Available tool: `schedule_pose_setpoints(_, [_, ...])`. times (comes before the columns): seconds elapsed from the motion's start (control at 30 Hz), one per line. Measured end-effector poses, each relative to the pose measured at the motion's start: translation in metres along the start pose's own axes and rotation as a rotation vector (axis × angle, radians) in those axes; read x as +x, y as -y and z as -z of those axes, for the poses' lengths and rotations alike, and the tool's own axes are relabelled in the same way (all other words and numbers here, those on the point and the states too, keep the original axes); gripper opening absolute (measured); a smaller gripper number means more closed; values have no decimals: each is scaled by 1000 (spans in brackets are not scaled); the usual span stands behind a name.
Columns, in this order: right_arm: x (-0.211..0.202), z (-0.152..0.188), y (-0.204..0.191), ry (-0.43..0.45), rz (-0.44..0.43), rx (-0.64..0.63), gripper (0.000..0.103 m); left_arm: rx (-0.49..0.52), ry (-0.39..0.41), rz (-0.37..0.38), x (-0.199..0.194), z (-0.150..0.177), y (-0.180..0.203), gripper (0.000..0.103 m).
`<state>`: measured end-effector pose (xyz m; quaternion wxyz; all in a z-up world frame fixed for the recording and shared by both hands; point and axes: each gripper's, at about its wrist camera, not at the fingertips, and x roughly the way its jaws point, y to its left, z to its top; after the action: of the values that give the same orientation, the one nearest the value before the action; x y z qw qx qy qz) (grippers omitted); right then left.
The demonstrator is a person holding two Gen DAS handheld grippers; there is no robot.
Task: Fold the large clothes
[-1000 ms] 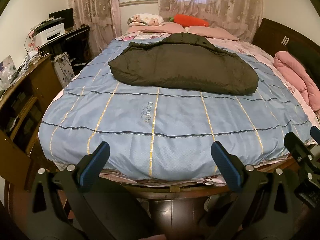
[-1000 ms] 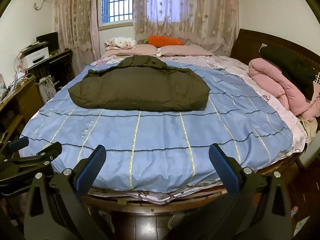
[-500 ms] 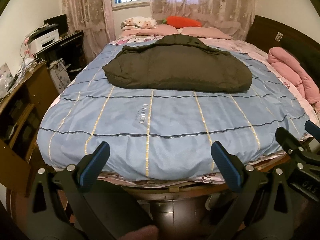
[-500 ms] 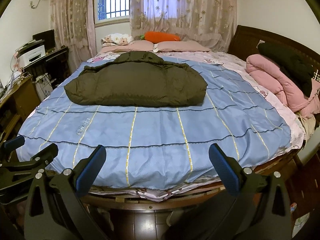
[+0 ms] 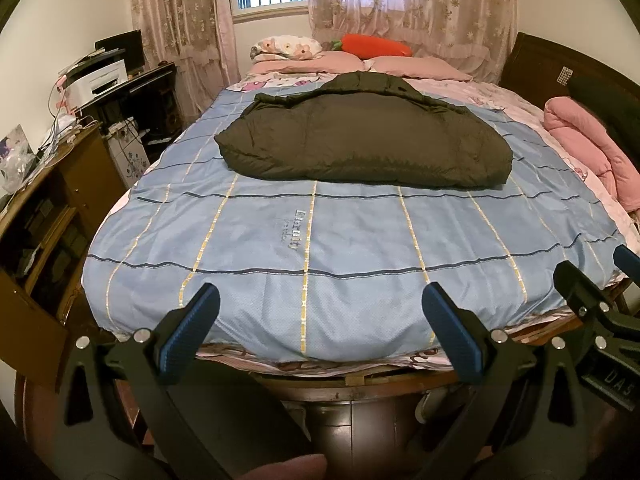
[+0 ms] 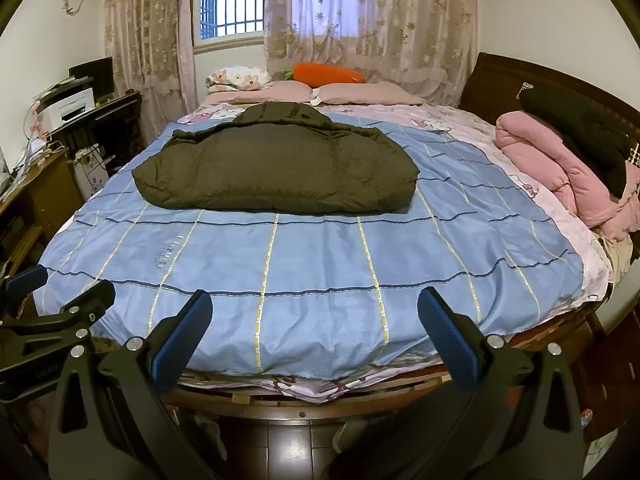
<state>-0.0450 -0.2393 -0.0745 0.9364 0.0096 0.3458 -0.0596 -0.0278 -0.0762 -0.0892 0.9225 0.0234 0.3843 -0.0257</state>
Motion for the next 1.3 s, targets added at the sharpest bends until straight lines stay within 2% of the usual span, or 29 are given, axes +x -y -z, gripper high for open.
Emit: schedule_pose_setpoints(1.3, [-1, -7, -1, 5, 1, -2, 102, -4, 9, 2, -2, -4, 2, 101])
